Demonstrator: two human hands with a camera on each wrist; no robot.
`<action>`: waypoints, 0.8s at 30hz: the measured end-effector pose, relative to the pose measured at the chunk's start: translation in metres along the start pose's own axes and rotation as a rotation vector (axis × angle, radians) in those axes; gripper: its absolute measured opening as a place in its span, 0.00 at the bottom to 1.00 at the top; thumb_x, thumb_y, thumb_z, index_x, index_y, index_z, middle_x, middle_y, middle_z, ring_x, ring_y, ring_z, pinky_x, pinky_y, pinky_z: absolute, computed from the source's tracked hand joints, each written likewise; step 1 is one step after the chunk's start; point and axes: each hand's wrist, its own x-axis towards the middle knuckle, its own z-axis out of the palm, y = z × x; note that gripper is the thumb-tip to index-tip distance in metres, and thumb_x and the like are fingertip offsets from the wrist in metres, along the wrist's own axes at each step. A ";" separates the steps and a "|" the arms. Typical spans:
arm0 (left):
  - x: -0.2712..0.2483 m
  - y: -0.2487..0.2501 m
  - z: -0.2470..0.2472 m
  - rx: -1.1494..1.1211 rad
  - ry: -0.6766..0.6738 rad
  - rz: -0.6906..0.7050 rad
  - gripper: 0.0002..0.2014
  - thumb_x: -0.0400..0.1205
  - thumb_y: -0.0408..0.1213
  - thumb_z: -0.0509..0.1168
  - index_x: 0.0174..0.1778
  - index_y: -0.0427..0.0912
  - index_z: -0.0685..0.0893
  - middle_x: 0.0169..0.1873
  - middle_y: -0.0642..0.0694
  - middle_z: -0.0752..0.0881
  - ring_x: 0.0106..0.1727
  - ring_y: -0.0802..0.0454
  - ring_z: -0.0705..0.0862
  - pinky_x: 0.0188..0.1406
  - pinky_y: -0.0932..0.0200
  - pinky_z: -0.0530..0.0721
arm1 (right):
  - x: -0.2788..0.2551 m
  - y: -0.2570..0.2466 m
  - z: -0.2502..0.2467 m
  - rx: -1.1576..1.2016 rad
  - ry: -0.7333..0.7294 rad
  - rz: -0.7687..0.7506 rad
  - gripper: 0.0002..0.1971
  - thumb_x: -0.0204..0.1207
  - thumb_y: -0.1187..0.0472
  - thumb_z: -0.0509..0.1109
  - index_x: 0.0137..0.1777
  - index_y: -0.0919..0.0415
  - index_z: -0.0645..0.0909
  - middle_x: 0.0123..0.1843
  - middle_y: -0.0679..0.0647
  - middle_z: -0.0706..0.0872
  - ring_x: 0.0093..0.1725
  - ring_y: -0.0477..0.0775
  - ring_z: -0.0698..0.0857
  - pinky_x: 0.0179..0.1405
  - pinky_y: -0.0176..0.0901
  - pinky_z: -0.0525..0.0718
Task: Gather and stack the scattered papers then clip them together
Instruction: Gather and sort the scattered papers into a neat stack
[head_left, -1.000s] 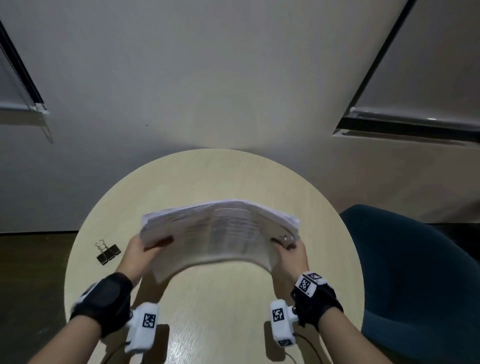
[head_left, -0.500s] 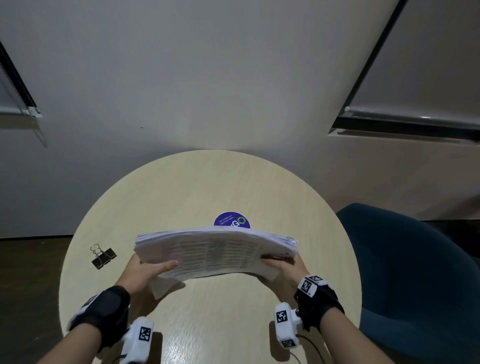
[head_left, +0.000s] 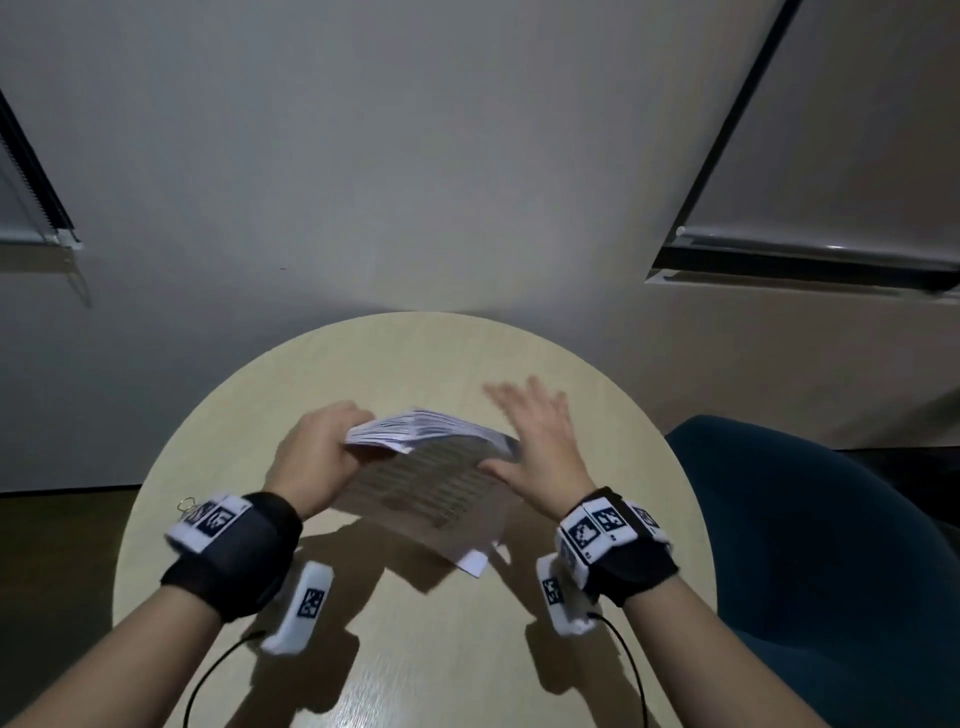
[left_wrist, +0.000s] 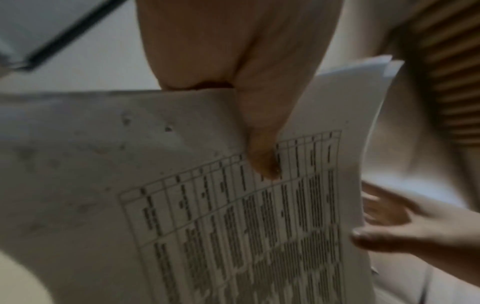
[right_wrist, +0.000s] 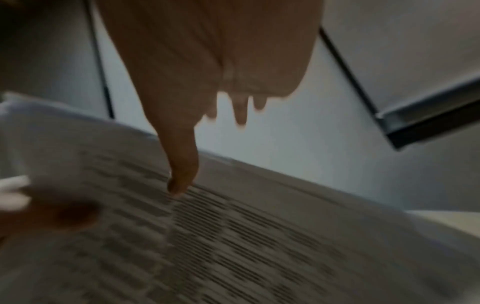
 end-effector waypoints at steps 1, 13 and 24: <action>0.007 0.013 -0.006 0.069 -0.010 0.063 0.18 0.69 0.61 0.58 0.27 0.50 0.80 0.27 0.53 0.76 0.35 0.44 0.80 0.32 0.49 0.77 | 0.004 -0.010 -0.002 0.081 -0.039 -0.051 0.21 0.71 0.53 0.75 0.66 0.48 0.81 0.65 0.51 0.85 0.68 0.53 0.80 0.74 0.55 0.73; -0.019 -0.004 -0.014 -0.776 0.127 -0.330 0.44 0.54 0.53 0.84 0.65 0.49 0.76 0.58 0.54 0.87 0.67 0.49 0.81 0.62 0.56 0.83 | -0.013 0.016 0.035 1.021 0.156 0.549 0.48 0.44 0.34 0.86 0.61 0.65 0.81 0.54 0.57 0.90 0.52 0.54 0.90 0.55 0.53 0.89; -0.061 -0.022 0.056 -0.706 -0.099 -0.535 0.18 0.82 0.24 0.65 0.66 0.44 0.76 0.48 0.56 0.84 0.60 0.49 0.82 0.53 0.62 0.78 | -0.035 0.032 0.063 0.890 -0.111 0.536 0.12 0.67 0.58 0.82 0.48 0.50 0.86 0.42 0.41 0.89 0.44 0.39 0.86 0.46 0.35 0.84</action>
